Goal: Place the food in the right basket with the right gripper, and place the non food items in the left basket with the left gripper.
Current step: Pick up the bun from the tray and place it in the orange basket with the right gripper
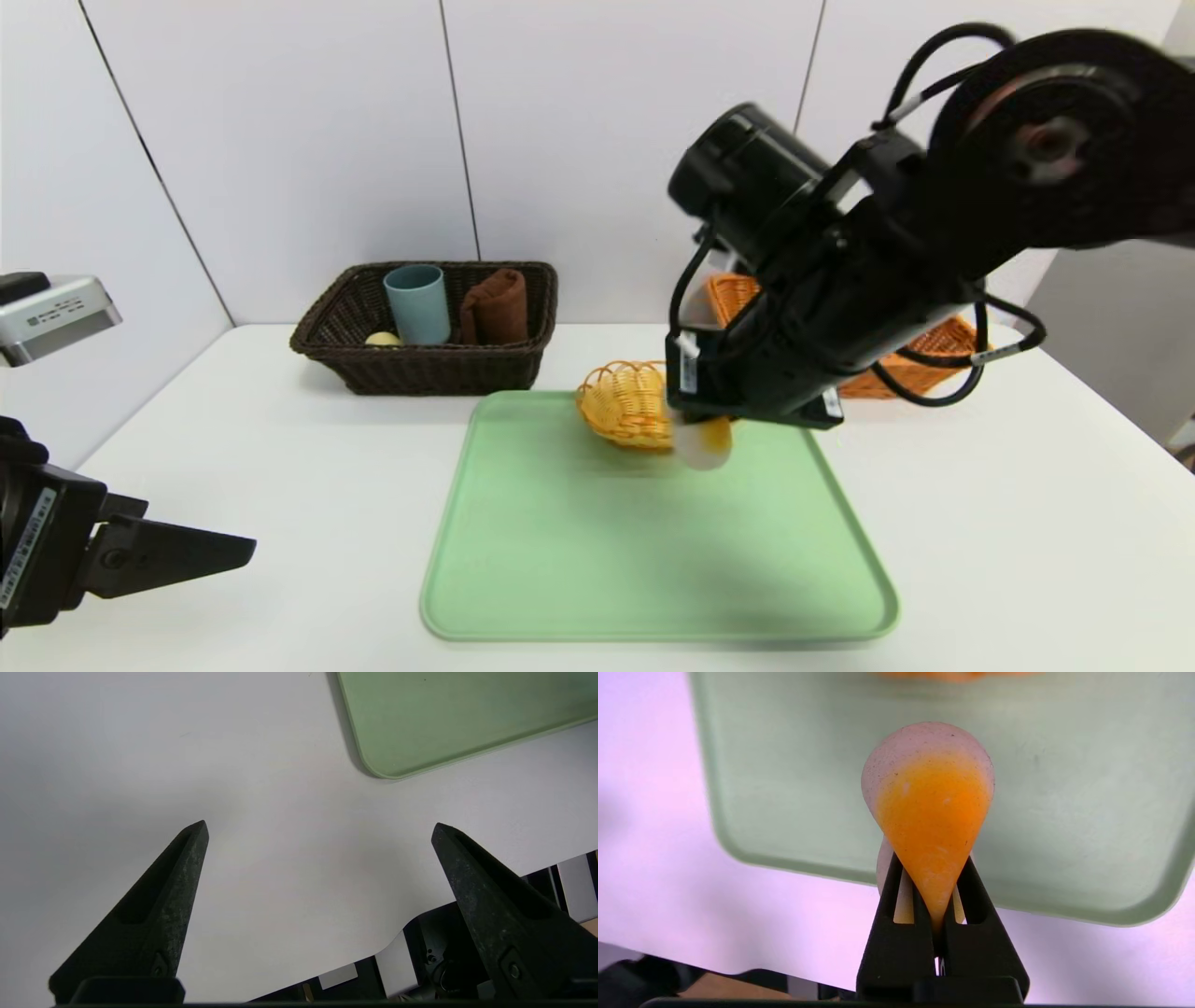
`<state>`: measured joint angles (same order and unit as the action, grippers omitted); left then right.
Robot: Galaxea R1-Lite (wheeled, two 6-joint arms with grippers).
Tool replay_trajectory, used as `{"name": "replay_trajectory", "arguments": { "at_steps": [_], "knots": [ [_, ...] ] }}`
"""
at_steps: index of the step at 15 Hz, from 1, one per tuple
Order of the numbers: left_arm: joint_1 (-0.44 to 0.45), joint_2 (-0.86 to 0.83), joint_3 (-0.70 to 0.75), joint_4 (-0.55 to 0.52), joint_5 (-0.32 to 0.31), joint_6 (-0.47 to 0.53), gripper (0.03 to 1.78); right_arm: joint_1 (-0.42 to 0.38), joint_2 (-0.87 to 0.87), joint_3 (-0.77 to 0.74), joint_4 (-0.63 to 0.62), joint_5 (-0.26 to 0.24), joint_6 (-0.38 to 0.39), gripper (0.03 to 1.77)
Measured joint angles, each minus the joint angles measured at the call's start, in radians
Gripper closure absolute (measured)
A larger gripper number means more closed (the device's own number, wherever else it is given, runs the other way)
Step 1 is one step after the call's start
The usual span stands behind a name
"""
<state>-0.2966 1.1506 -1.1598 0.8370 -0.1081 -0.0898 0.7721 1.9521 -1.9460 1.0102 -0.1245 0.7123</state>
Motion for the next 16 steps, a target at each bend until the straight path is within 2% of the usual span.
{"name": "replay_trajectory", "arguments": {
  "at_steps": [3, 6, 9, 13, 16],
  "knots": [
    [0.0, 0.003, 0.001, 0.0, 0.0, 0.001, 0.12, -0.119, -0.06, -0.002, -0.12, -0.02, -0.05, 1.7],
    [-0.01, 0.007, -0.001, -0.001, 0.0, -0.001, 0.12, -0.293, -0.073, -0.002, -0.266, -0.017, -0.123, 1.7],
    [-0.014, 0.01, 0.0, -0.001, 0.0, -0.001, 0.12, -0.443, -0.025, 0.0, -0.375, -0.012, -0.144, 1.71],
    [-0.014, 0.011, 0.009, -0.001, 0.0, -0.003, 0.12, -0.574, 0.075, 0.001, -0.423, -0.013, -0.14, 1.71],
    [-0.014, 0.012, 0.021, -0.001, 0.001, -0.003, 0.12, -0.622, 0.137, 0.001, -0.439, -0.014, -0.139, 1.71]
  ]
}}
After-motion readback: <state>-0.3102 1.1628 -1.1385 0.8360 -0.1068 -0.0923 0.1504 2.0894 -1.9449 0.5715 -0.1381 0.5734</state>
